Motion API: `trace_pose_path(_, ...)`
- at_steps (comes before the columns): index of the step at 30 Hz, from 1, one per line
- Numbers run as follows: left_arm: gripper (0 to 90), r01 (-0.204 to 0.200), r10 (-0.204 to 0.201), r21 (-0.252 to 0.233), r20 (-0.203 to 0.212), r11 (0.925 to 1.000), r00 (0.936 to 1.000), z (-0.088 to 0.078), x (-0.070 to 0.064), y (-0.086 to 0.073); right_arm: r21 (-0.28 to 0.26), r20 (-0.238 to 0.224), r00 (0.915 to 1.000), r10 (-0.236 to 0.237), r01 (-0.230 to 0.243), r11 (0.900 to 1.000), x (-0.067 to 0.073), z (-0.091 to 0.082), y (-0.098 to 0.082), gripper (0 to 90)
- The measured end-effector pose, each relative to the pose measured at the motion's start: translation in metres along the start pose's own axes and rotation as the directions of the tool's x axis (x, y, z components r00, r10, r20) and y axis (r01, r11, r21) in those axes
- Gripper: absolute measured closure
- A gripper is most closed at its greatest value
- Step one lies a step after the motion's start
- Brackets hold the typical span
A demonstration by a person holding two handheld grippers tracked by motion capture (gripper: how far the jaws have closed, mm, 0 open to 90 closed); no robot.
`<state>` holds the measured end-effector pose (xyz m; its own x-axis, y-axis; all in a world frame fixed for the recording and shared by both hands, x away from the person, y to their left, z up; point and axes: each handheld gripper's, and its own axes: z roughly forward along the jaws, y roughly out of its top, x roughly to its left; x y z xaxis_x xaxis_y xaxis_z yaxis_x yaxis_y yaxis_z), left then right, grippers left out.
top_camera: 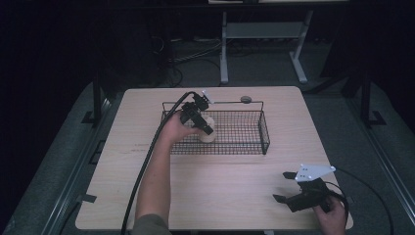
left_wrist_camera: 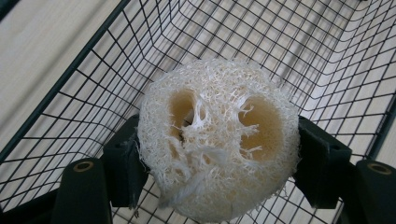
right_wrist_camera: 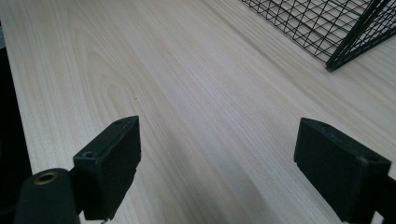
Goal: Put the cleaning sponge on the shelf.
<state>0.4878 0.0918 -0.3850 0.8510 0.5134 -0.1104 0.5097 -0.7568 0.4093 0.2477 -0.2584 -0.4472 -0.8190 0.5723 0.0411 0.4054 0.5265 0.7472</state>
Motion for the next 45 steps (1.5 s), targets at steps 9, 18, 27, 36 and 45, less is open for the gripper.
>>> trace_pose_path(9,28.5,0.001,-0.002,0.021,0.005,0.9998,1.0,0.008,0.001,0.0,-0.004,0.002,1.0,-0.004,0.004,1.0,-0.001,0.0,0.0,14.2)
trace_pose_path(18,27.7,0.003,-0.003,0.037,-0.004,0.9993,1.0,0.013,0.002,0.0,-0.004,0.001,1.0,0.003,-0.003,1.0,0.0,-0.001,0.0,14.2)
trace_pose_path(27,25.3,0.01,-0.01,0.042,-0.008,0.9991,0.9999,0.013,0.001,0.0,-0.003,0.0,1.0,0.001,-0.001,1.0,0.0,0.0,0.0,14.2)
trace_pose_path(36,23.6,-0.012,0.012,0.041,-0.012,0.9991,0.9999,0.004,-0.002,0.0,-0.001,-0.002,1.0,-0.002,0.002,1.0,0.0,0.0,0.001,14.2)
trace_pose_path(45,21.6,0.001,0.0,0.017,-0.023,0.9999,0.9997,-0.008,-0.005,0.0,0.002,-0.005,1.0,-0.002,0.002,1.0,0.002,0.001,0.002,14.2)
